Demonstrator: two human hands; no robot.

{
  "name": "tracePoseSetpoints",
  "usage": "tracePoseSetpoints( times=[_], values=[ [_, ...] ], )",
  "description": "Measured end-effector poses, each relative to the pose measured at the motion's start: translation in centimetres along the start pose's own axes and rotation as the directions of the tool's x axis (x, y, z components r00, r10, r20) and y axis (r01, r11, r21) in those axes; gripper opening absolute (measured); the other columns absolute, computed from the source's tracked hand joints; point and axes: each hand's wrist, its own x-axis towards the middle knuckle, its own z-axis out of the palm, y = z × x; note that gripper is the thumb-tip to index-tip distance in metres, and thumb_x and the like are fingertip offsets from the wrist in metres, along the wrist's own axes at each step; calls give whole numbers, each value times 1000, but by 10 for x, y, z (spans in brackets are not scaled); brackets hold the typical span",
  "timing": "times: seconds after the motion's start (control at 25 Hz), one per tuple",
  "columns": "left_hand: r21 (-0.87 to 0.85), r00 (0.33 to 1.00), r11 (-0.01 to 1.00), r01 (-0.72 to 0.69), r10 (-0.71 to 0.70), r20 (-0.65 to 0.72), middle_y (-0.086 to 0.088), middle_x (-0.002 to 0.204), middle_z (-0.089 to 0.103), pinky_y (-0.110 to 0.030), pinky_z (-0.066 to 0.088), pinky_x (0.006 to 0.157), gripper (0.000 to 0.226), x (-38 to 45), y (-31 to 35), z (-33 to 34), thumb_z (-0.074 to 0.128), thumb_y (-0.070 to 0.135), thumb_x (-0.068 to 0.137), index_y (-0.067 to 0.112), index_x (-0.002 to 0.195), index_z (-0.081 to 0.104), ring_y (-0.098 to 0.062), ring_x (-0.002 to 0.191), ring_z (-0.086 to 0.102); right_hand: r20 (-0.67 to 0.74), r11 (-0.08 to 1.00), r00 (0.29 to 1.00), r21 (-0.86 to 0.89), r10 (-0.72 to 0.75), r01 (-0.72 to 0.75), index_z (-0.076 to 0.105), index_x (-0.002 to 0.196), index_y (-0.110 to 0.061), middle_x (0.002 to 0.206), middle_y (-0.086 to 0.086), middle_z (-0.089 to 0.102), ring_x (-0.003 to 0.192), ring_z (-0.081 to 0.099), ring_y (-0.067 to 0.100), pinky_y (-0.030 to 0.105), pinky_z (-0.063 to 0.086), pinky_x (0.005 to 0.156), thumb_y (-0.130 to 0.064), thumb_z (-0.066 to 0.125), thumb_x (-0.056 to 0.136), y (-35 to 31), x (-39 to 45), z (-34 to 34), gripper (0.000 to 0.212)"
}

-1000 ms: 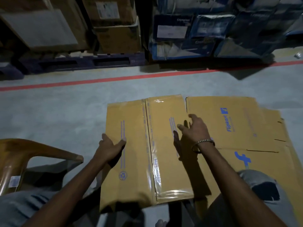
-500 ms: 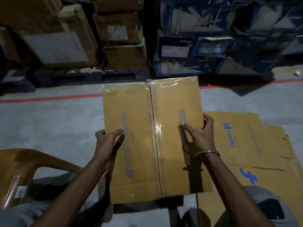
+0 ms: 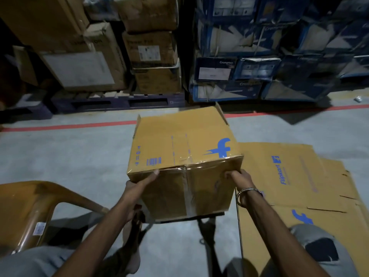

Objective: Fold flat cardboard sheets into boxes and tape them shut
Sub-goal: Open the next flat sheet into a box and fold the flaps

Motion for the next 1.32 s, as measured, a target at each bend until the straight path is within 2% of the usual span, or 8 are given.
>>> tracePoseSetpoints(
  times=[0.12,0.2,0.36,0.48,0.6,0.96,1.16,1.32],
  values=[
    [-62,994,996,61,-66,-85,-4,146,51,-59,37,111,97,9,0,0,65,86,74,34,153,43,-35,140,44,25,999,999,-23,24,-23,65,87,-7,82,7,62,63,47,17,30,34,53,-6,64,86,-7,-5,-1,2],
    [-41,989,995,88,-93,-112,-3,130,55,-53,39,103,76,12,4,1,60,74,87,29,148,50,-33,130,50,4,999,1000,24,-26,26,59,80,-13,82,4,54,64,41,17,32,30,56,-18,64,86,-13,-3,-4,10],
    [45,980,999,28,-19,-199,-2,114,63,-42,41,92,43,24,0,6,67,56,94,24,122,61,-26,105,55,-108,974,980,-170,-169,149,57,118,-13,112,3,60,100,58,27,40,41,75,-75,54,83,-12,-4,2,72],
    [116,953,993,-3,37,-300,-1,110,73,-49,55,94,78,34,-8,0,73,83,69,20,116,66,-29,103,67,-274,863,871,-429,-408,268,51,139,-8,136,11,60,124,55,35,48,49,97,-90,39,82,-4,-7,19,100],
    [222,947,975,10,62,-314,-7,114,72,-56,60,90,99,52,-29,-15,69,94,55,23,123,59,-34,103,70,-233,711,778,-610,-583,350,37,152,-6,149,18,46,139,40,36,49,40,111,-89,45,83,-3,-15,36,108],
    [364,948,931,28,90,-304,-12,124,64,-53,56,95,61,38,-24,-3,72,53,92,10,126,44,-36,112,64,33,498,914,-830,-405,250,-10,164,-11,168,21,-21,153,-31,30,73,-10,116,-116,14,44,2,-42,58,161],
    [379,955,925,37,78,-286,-10,124,63,-51,55,97,64,34,-26,-3,73,51,92,8,129,44,-34,113,63,1,476,914,-854,-405,212,-8,165,-17,168,22,-20,154,-29,33,77,-6,114,-118,15,36,7,-41,63,165],
    [389,958,921,24,90,-274,-9,123,65,-52,54,99,66,34,-26,-6,76,49,91,6,130,46,-32,113,64,-58,458,889,-871,-454,177,9,165,-21,168,21,8,156,-3,36,76,11,110,-117,12,39,3,-39,71,158]
  ],
)
